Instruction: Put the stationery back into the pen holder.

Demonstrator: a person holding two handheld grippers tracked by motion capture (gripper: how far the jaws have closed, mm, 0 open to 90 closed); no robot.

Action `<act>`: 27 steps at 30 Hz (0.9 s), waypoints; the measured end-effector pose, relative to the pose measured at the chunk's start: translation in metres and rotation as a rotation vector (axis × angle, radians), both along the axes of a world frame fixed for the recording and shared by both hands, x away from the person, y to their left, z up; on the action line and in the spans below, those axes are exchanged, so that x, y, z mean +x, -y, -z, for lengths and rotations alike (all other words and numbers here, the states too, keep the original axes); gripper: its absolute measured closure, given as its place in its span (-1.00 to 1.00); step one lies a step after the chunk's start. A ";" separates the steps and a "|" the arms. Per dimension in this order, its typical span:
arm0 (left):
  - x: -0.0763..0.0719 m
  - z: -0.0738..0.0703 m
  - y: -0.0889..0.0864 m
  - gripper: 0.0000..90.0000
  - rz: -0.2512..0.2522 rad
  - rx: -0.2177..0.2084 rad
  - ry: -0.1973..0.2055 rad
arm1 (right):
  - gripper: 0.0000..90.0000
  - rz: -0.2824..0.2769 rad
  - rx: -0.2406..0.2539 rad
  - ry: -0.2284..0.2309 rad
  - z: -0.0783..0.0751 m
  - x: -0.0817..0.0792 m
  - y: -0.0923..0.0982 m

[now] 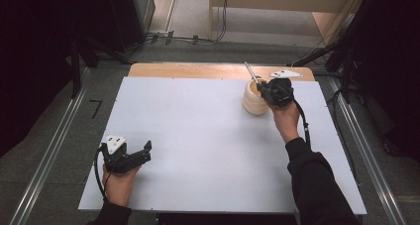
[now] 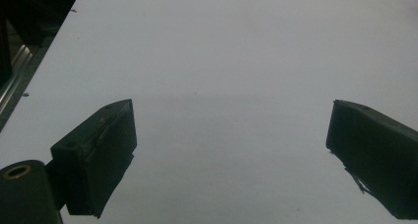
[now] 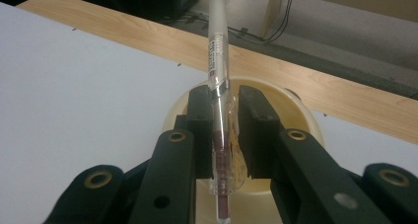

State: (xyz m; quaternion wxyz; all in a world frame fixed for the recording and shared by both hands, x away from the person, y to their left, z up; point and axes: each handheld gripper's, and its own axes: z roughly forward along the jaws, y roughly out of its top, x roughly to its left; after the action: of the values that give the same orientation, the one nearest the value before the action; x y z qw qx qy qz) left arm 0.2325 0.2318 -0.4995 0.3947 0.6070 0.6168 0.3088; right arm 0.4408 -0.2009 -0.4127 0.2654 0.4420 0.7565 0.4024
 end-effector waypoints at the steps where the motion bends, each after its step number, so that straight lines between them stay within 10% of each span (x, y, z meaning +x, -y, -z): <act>1: 0.000 0.000 0.000 -0.87 0.001 0.000 0.000 | 0.67 0.003 -0.002 -0.002 0.000 0.001 0.000; 27: 0.000 0.000 -0.001 -0.87 0.000 -0.004 -0.003 | 0.67 0.035 -0.038 -0.047 0.009 0.025 -0.002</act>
State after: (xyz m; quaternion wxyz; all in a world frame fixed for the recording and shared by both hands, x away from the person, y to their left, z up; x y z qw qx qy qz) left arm 0.2327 0.2326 -0.4998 0.3951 0.6066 0.6181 0.3066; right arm 0.4658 -0.1986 -0.4212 0.2630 0.4595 0.7621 0.3727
